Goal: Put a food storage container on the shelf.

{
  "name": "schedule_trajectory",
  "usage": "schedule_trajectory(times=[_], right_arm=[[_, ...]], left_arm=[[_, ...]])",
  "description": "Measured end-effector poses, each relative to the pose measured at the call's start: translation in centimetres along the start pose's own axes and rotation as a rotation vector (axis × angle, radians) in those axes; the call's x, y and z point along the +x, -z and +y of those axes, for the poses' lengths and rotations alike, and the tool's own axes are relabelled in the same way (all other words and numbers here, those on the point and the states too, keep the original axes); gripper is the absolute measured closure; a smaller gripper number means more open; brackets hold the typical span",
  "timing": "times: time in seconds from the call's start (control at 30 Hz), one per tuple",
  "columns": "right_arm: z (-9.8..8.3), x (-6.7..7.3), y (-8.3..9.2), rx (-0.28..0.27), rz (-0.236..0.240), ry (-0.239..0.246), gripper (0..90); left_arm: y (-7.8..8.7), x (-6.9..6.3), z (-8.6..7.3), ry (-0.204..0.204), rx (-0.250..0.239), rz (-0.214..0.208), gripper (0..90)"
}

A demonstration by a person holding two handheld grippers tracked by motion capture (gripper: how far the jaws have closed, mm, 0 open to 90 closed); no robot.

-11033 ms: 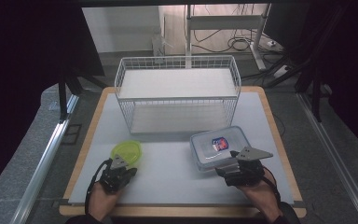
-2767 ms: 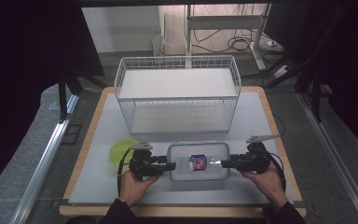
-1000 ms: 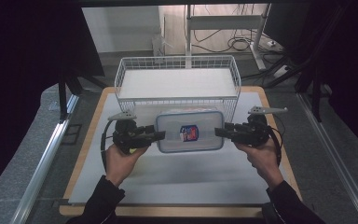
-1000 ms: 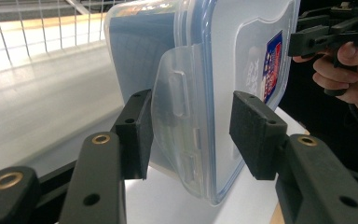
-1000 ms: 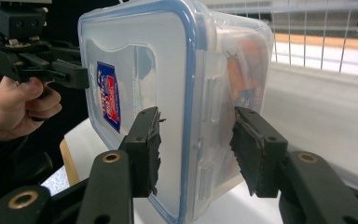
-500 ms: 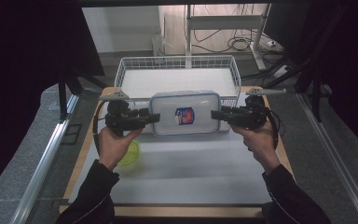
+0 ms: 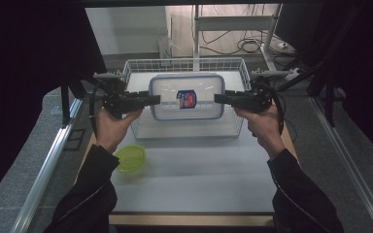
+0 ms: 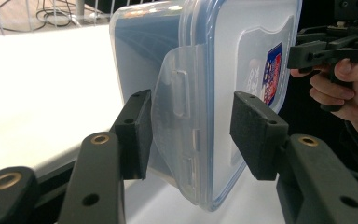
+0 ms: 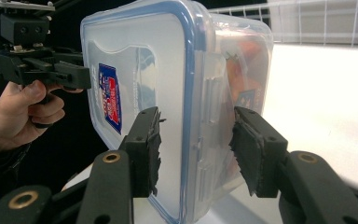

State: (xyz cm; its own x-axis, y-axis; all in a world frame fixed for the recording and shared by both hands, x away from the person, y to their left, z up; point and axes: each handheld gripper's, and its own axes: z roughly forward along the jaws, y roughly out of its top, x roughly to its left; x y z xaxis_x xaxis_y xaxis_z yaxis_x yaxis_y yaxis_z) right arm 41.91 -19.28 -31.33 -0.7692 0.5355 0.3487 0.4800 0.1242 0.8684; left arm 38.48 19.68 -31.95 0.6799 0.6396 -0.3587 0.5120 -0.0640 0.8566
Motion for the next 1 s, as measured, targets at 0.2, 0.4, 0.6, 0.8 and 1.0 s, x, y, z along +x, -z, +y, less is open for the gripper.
schedule_trajectory(times=[0.2,0.4,0.6,0.8,1.0], right_arm=[[1.7,-0.7,-0.8,-0.005,-0.004,-0.004,53.3],[2.9,-1.6,-1.7,-0.01,-0.01,-0.018,53.2],[3.7,-2.8,-2.5,-0.01,-0.023,-0.041,52.9],[3.9,-4.0,-3.5,0.0,-0.033,-0.073,52.6],[4.0,-4.5,-3.5,0.0,-0.034,-0.08,52.1]], left_arm=[[-0.2,1.1,1.7,0.007,-0.001,-0.001,49.7],[-0.9,2.6,3.0,0.026,-0.006,-0.005,49.4],[-1.8,3.9,3.8,0.041,0.002,-0.005,49.3],[-2.7,5.0,4.0,0.06,0.009,0.001,48.9],[-3.0,5.1,4.0,0.064,0.003,-0.001,48.6]])
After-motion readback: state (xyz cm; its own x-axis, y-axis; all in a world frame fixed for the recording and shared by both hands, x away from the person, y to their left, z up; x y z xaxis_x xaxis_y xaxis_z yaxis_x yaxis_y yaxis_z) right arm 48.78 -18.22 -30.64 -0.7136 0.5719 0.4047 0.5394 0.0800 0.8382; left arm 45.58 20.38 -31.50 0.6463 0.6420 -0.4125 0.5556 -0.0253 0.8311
